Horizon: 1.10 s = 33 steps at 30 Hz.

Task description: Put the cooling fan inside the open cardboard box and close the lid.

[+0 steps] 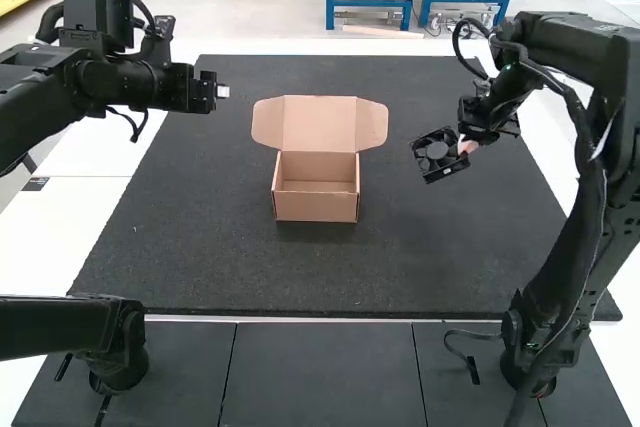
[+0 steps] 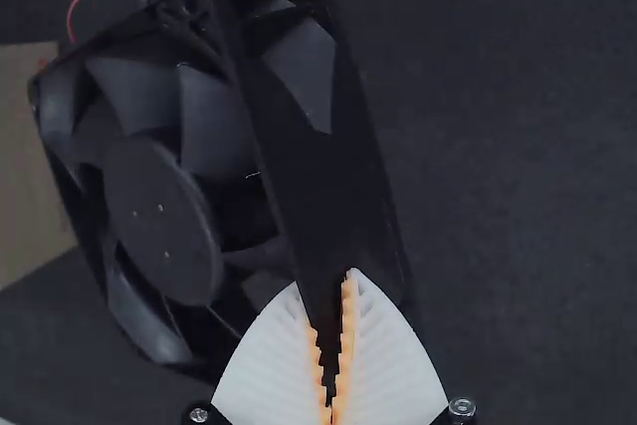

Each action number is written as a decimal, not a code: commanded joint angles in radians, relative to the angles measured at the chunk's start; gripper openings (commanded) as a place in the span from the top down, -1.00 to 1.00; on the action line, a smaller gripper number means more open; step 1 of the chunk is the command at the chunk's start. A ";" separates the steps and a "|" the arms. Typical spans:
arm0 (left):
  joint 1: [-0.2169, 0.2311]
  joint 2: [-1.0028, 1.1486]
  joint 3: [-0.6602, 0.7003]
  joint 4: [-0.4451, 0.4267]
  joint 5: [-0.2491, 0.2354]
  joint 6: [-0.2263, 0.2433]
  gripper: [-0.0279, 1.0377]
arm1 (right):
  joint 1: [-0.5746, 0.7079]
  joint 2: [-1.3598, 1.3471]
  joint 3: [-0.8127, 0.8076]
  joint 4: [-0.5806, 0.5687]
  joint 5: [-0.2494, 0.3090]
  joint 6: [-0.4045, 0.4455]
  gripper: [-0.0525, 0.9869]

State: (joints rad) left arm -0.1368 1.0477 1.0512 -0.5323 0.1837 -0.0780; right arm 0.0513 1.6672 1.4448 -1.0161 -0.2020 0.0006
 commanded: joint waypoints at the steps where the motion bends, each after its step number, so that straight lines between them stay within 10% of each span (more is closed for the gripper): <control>1: 0.008 -0.003 0.026 0.014 -0.001 0.020 -0.86 | 0.012 -0.089 0.045 -0.013 -0.089 0.022 0.94; 19: 0.008 0.015 -0.003 0.061 -0.001 0.047 -0.86 | 0.028 -0.316 0.039 -0.173 -0.338 0.134 0.94; 33: 0.008 0.018 -0.003 0.063 -0.001 0.046 -0.86 | 0.441 -0.330 -0.032 0.034 -0.264 0.489 0.94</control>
State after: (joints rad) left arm -0.1368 1.0687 1.0508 -0.4778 0.1837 -0.0448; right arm 0.4236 1.3560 1.4147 -1.0134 -0.4725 0.3523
